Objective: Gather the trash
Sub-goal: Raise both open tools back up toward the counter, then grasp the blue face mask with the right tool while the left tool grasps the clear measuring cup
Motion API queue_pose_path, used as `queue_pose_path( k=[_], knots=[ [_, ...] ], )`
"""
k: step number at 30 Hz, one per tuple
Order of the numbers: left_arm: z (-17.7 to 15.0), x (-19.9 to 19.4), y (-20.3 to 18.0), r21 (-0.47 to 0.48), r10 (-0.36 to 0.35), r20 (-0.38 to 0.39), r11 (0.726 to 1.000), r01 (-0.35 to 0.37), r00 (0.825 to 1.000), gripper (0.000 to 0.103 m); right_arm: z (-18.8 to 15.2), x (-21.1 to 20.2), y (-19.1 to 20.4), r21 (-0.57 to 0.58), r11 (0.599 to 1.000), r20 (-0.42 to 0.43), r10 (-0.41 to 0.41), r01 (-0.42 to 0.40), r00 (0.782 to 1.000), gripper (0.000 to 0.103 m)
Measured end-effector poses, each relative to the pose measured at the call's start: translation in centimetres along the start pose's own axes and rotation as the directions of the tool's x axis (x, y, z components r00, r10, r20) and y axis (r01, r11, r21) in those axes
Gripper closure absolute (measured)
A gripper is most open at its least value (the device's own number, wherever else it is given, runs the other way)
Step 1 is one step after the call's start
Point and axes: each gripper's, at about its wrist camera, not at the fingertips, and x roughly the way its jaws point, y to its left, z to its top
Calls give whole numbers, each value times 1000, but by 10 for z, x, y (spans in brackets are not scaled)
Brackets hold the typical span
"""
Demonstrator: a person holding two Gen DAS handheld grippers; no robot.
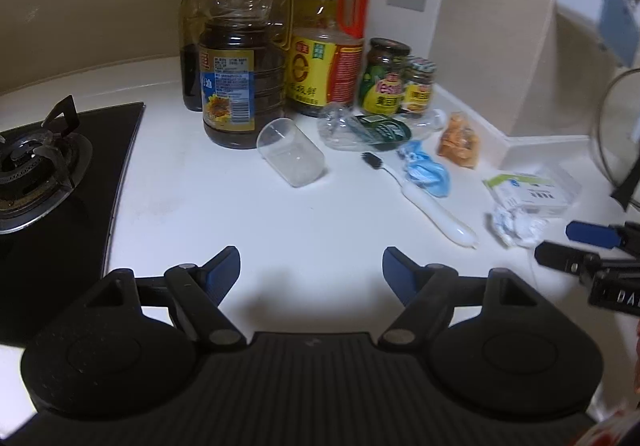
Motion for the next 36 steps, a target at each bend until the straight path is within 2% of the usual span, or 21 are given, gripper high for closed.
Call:
queue_pose_path(
  k=[5,14,16,18,21,26,32,36],
  knots=[
    [24,22,1,-36,56,-12,998,-57,998,27,24,29,-20,11,1000,5,27,-28,1000,38],
    [75,97,16,-103,27,-23,994,-29,999,27,52,76,-27,87,996,-8,-8,9,1000,38],
    [82,114,19,-118,20,-37,993,-25,999,28,55,88,-27,94,995,-26,-16,19,1000,42],
    [88,131,20,-123,13,-58,992,-20,998,33,57,100,-28,107,994,-45,-17,22,999,48],
    [92,148,21,-110,15,-78,994,-23,997,39,58,114,-29,130,991,-62,-13,21,998,50],
    [92,162,24,-94,11,-103,995,-20,995,48,63,139,-28,140,990,-88,13,0,996,52],
    [86,155,29,-89,-8,-103,996,-2,995,49,65,169,-25,122,992,-148,37,-19,988,58],
    [82,146,28,-79,-17,-99,997,10,995,49,61,178,-27,115,993,-176,44,-23,983,73]
  ],
)
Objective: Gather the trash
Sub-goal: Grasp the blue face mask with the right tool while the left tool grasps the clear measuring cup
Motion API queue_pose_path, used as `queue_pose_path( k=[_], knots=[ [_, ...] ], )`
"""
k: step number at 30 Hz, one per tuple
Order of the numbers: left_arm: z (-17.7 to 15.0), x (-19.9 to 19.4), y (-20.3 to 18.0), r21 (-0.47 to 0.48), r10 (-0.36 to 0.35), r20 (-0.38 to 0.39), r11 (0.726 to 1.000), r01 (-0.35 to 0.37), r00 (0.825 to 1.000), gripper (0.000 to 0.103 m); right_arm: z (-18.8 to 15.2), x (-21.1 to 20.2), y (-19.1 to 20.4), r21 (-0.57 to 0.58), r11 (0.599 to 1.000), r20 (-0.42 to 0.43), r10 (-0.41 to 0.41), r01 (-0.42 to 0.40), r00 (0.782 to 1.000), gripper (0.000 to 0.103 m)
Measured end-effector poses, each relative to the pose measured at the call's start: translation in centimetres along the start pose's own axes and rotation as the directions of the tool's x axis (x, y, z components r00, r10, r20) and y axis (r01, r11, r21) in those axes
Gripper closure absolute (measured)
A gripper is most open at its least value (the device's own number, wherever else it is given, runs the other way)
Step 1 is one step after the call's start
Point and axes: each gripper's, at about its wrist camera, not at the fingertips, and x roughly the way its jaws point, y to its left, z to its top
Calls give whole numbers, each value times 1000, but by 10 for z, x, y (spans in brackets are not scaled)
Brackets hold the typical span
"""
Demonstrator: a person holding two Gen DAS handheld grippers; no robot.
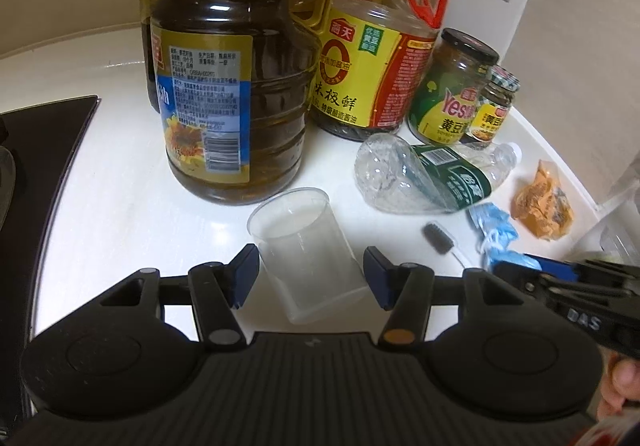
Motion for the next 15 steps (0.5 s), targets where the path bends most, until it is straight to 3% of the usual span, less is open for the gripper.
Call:
queue_pose_path(
  k=[3,15],
  knots=[
    [-2,-8,-3,2,-12,6,1000,12,1000,49,0,-5,0,-5,1000,14,-1,1,1000,85],
    [-29,-56,-33,42,-69,20,997,68,997,49,-18,-71,-2,-3,1000,80,28,-28,996,86]
  ],
)
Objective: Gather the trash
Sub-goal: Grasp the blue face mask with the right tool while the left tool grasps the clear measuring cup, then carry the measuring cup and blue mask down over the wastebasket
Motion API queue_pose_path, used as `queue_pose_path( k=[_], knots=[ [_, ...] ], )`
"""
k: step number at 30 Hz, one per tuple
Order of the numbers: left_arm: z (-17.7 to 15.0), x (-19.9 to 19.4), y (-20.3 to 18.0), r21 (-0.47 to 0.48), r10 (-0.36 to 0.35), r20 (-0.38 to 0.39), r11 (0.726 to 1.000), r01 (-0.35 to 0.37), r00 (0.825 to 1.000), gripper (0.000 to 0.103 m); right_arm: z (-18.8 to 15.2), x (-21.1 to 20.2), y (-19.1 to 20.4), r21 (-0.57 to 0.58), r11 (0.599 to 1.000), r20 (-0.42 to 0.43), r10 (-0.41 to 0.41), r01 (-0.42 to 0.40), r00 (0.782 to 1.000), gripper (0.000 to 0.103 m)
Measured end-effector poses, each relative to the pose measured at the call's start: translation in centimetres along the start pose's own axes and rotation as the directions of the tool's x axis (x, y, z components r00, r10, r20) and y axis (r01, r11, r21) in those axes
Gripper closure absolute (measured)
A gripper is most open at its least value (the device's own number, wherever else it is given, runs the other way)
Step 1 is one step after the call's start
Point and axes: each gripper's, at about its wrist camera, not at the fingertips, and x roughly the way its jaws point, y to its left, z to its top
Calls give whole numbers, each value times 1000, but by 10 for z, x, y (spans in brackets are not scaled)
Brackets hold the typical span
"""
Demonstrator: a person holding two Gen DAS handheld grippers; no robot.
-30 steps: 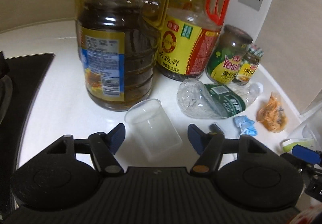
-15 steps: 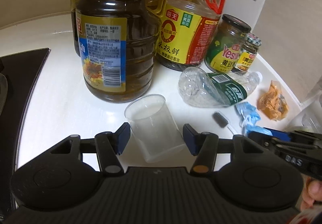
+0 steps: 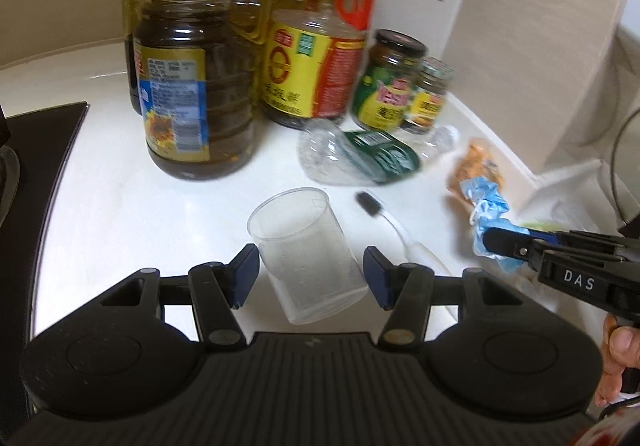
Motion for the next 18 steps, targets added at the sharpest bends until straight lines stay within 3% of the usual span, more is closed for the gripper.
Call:
queue_pose_path(
  k=[12,18],
  knots=[
    [-61,-51,-41,-9,7,-32,1000,-7,999,49,-41,-60,1,-11,994,-30,110,-110,994,86],
    [-82,-68,-54,28,-29,-53,999,31,998,49,-61,-91,6,0,995,-24,99,-99,995,86]
  ],
)
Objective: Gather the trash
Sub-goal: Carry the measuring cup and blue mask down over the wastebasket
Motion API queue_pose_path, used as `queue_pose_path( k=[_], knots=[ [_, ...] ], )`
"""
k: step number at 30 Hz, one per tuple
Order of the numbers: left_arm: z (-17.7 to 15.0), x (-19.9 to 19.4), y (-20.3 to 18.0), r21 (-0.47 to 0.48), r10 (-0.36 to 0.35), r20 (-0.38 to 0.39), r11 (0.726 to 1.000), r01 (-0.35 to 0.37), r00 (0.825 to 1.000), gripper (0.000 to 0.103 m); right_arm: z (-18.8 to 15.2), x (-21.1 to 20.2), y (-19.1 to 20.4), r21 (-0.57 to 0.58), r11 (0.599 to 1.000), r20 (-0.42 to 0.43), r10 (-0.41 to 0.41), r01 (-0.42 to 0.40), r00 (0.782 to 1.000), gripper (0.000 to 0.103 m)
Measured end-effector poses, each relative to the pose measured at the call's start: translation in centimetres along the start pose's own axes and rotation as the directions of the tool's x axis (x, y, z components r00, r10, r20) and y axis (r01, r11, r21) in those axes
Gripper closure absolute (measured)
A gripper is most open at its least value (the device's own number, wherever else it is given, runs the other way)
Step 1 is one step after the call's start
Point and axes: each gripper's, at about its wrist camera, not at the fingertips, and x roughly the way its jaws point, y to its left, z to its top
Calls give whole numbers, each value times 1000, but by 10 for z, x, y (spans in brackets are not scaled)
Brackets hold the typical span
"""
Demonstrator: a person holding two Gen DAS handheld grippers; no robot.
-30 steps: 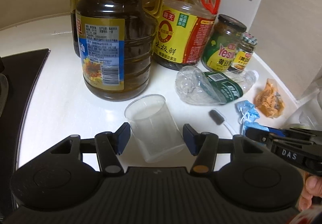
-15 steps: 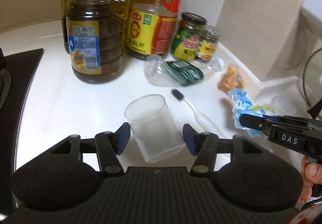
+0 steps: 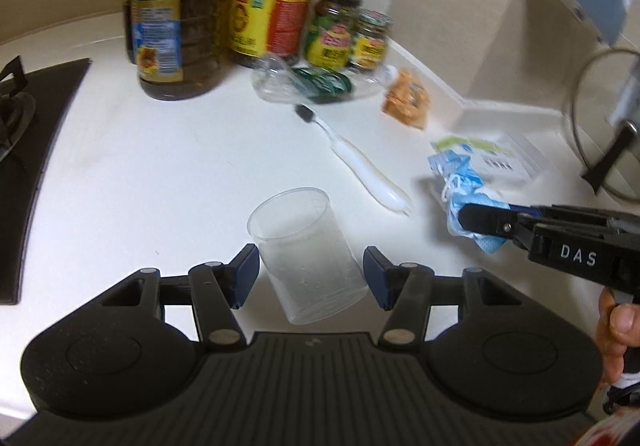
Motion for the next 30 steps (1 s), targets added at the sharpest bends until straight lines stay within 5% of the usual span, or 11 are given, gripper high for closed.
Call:
queue_pose_path(
  k=[12,20,30],
  knots=[
    [-51,-42,5,111,-167,-81,978,175,983,49,-64,-59,39,55,992,-21,-113,114,993,86],
    [-102,-64,19,167,-254,-183,944,285,950,49,-124,-75,82,46,984,-124,-163,170,979,86],
    [-158,-26,32,104,-245,-297,953,286,923,49,-190,-39,94,-27,974,-253,-224,225,941,86]
  ],
)
